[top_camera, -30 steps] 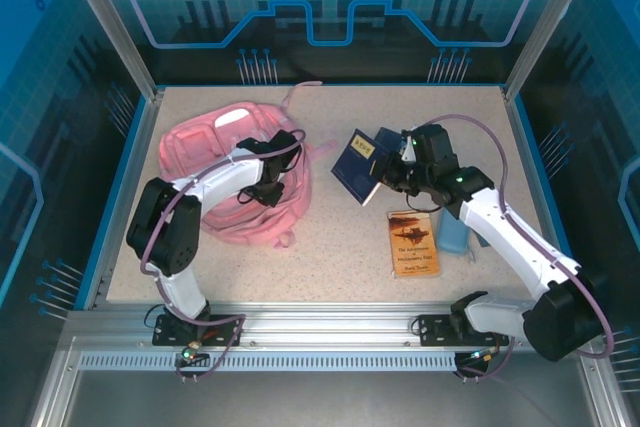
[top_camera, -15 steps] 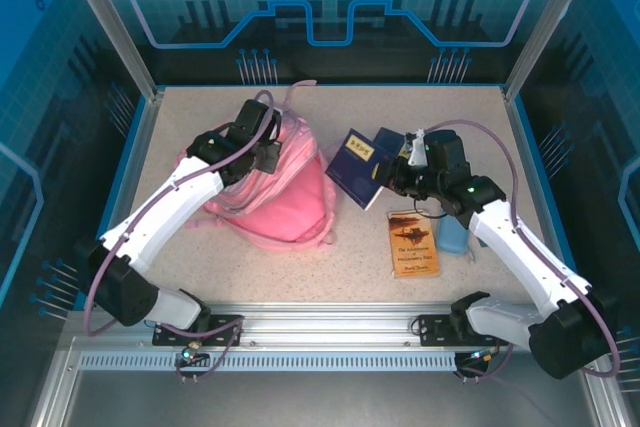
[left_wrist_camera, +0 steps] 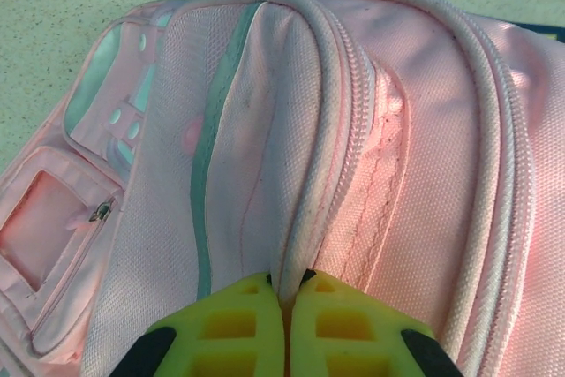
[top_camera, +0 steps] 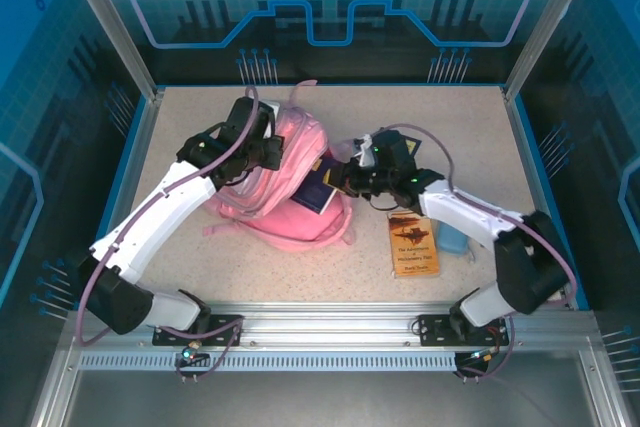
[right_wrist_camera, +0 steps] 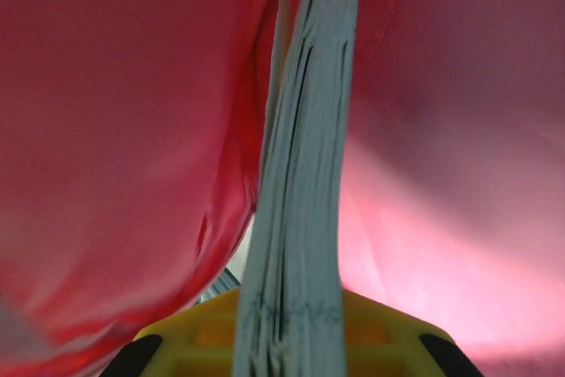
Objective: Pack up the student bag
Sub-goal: Place the book in the student bag.
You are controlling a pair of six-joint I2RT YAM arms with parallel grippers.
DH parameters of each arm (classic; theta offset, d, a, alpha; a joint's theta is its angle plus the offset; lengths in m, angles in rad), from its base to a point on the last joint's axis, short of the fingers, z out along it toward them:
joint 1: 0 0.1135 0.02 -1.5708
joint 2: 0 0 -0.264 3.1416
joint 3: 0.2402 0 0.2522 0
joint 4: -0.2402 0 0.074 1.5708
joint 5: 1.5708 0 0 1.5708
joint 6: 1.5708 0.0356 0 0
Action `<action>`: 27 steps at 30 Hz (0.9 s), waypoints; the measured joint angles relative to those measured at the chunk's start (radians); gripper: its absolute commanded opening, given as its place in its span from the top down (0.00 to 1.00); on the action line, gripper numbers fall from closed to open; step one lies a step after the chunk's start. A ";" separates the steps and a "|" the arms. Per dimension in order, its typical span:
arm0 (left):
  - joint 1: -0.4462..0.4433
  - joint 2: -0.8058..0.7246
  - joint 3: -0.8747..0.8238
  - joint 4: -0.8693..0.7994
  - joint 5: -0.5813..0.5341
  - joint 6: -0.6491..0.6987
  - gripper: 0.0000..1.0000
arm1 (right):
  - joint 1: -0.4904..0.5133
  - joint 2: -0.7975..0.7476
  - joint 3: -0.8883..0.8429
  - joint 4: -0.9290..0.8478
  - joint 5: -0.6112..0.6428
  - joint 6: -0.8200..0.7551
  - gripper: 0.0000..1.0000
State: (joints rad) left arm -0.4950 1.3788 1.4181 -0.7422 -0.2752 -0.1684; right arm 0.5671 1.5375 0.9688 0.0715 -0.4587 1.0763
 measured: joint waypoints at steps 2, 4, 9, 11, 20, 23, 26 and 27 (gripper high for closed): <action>0.000 -0.002 0.011 0.004 0.013 -0.022 1.00 | 0.024 0.069 0.021 0.065 0.026 0.034 0.89; 0.000 -0.002 0.021 0.011 0.027 -0.043 1.00 | 0.046 0.140 0.053 0.134 0.064 0.064 0.89; 0.000 -0.002 0.033 0.024 0.058 -0.083 1.00 | 0.070 0.309 0.162 0.278 0.134 0.142 0.88; 0.000 -0.002 0.033 0.025 0.065 -0.095 1.00 | 0.071 0.366 0.196 0.319 0.155 0.167 0.88; 0.000 -0.002 0.033 0.030 0.075 -0.122 1.00 | 0.102 0.541 0.345 0.357 0.199 0.241 0.57; 0.000 -0.002 0.033 0.031 0.075 -0.126 1.00 | 0.107 0.551 0.357 0.371 0.190 0.266 0.42; 0.007 -0.002 0.033 0.031 0.076 -0.130 1.00 | 0.100 0.546 0.351 0.369 0.178 0.270 0.35; 0.010 -0.002 0.033 0.031 0.077 -0.133 1.00 | 0.096 0.531 0.332 0.367 0.174 0.267 0.33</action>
State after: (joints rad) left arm -0.4854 1.3769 1.4513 -0.7116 -0.1982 -0.3016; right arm 0.6628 2.0686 1.3003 0.4389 -0.2844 1.3437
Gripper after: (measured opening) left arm 0.063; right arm 0.637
